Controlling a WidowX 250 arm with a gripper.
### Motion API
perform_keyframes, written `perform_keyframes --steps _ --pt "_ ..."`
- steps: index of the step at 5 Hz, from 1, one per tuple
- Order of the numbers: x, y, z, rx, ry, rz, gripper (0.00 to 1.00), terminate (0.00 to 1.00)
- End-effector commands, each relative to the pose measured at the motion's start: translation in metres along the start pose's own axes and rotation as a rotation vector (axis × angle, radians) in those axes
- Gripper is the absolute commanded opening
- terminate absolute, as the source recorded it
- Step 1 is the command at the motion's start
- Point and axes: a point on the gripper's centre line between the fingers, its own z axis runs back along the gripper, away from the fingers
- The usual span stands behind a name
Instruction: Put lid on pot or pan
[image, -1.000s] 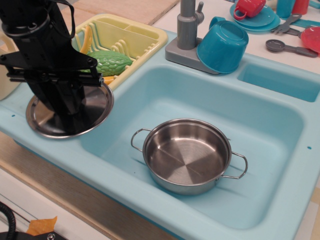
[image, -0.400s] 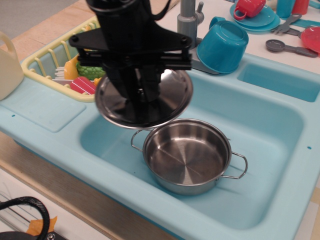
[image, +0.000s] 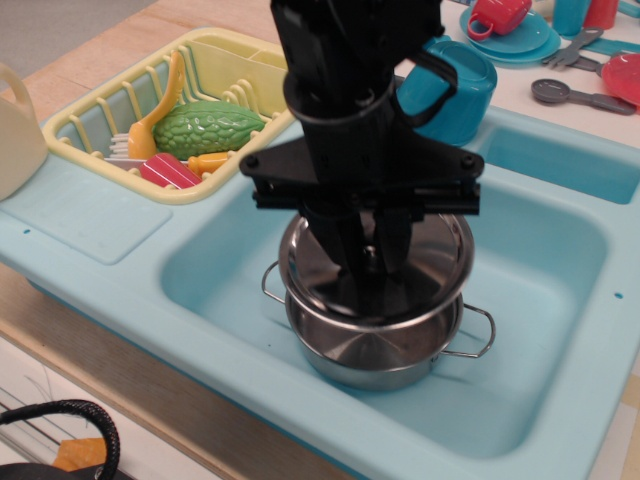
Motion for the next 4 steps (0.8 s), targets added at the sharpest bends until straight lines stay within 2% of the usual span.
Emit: perform_keyframes --steps 1,2,3,4 --pt "-0.002 -0.003 -0.017 -0.023 0.028 -0.022 0.0 0.0" --pt "0.007 -0.004 -0.018 -0.012 0.013 -0.053 0.0 0.0" --pt "0.014 -0.004 -0.02 -0.017 0.021 -0.077 1.0 0.0" --pt "0.019 -0.003 -0.021 -0.02 0.028 -0.109 1.0 0.0"
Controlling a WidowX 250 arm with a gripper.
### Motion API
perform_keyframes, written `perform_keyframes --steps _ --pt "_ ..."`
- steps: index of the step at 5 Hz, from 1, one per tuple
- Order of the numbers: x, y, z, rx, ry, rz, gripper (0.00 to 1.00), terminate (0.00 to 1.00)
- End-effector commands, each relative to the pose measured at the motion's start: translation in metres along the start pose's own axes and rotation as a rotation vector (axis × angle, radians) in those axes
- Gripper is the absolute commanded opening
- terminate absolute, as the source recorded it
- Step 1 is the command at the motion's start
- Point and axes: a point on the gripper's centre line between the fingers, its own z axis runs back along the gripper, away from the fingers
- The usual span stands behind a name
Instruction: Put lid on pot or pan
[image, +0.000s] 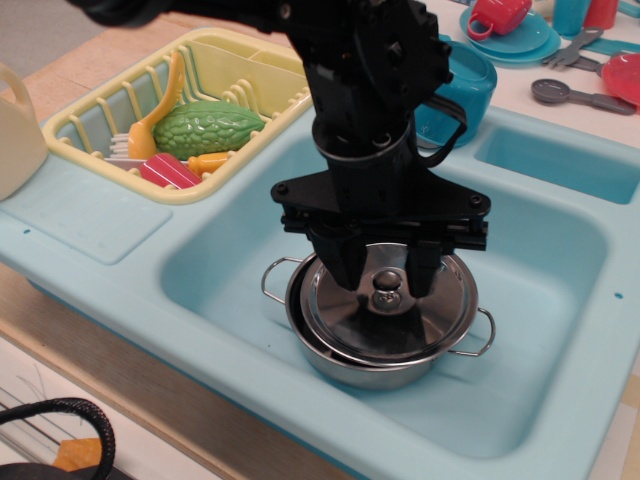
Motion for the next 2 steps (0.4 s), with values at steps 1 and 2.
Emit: perform_keyframes --steps 1,2 --pt "0.0106 -0.0005 0.0052 -0.009 -0.024 -0.013 1.0 0.0" --pt "0.0106 -0.0005 0.0052 -0.009 -0.024 -0.013 1.0 1.0"
